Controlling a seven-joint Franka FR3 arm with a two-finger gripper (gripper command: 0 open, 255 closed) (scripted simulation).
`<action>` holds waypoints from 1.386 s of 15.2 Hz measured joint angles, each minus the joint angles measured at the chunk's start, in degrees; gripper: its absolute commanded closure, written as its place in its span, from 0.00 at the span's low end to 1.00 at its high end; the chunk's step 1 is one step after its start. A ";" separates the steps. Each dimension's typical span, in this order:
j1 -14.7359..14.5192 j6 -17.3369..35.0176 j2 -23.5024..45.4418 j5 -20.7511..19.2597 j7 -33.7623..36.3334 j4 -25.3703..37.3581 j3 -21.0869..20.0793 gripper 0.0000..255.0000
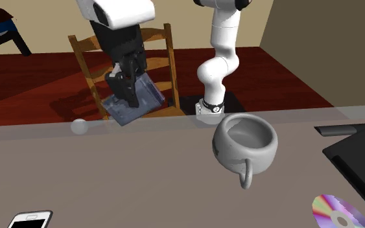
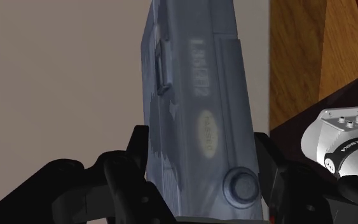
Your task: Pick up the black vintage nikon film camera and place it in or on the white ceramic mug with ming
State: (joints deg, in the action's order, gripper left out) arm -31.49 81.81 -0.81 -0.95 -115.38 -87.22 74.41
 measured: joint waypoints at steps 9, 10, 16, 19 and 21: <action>-2.79 -4.96 0.65 1.02 1.63 5.10 0.70 1.00; -3.90 -5.55 -0.31 0.12 3.67 5.41 -0.11 1.00; -7.97 -5.38 -8.52 -5.98 17.95 1.61 -10.90 1.00; -8.95 -5.80 -9.96 -6.48 23.36 0.91 -15.25 1.00; -9.81 -5.99 -9.27 -5.59 25.78 1.33 -16.66 1.00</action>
State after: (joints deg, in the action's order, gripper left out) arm -41.29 75.83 -10.08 -6.53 -89.60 -85.88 57.75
